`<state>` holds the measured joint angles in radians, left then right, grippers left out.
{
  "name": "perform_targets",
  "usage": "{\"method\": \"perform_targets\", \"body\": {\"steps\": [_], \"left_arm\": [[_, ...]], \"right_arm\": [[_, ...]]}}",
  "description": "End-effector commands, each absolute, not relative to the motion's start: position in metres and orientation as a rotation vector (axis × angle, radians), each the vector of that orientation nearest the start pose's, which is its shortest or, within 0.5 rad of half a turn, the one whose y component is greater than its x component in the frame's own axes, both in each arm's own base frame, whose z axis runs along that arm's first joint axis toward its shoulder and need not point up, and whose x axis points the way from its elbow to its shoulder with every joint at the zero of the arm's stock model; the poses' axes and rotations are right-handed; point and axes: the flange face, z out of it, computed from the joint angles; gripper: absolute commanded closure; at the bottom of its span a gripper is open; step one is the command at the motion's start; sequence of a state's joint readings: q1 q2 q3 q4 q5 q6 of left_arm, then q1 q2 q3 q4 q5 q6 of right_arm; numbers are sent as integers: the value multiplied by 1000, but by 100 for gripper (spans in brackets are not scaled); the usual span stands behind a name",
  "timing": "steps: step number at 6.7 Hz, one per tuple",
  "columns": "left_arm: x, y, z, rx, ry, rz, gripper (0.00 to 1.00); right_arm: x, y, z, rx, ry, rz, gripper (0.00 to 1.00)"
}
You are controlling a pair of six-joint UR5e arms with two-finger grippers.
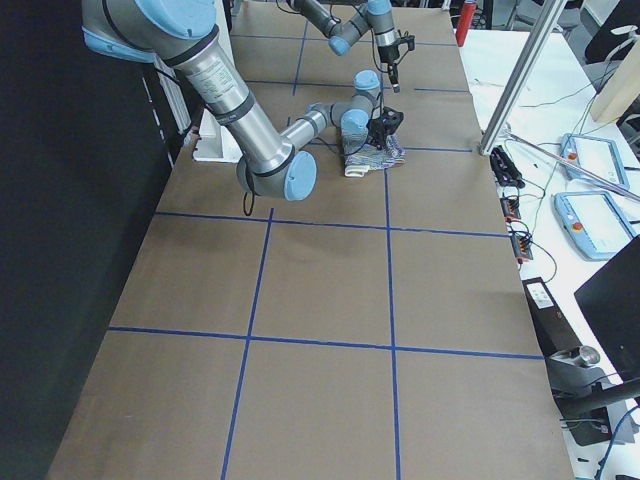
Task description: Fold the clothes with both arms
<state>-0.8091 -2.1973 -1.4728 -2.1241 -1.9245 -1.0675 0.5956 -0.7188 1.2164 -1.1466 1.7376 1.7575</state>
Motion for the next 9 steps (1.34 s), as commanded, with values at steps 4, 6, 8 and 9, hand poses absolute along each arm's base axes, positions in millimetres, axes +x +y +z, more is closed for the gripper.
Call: {"method": "perform_targets", "body": {"steps": [4, 6, 8, 9], "left_arm": [[425, -587, 267, 395, 1037, -87, 100], [425, -587, 267, 397, 1038, -87, 100], [424, -586, 267, 398, 1037, -88, 100], [423, -587, 266, 400, 1038, -89, 100]], "right_arm": [[-585, -568, 230, 66, -951, 676, 27], [-587, -570, 237, 64, -938, 679, 27], [-587, -577, 241, 81, -923, 694, 51], [-586, -581, 243, 81, -917, 700, 88]]}}
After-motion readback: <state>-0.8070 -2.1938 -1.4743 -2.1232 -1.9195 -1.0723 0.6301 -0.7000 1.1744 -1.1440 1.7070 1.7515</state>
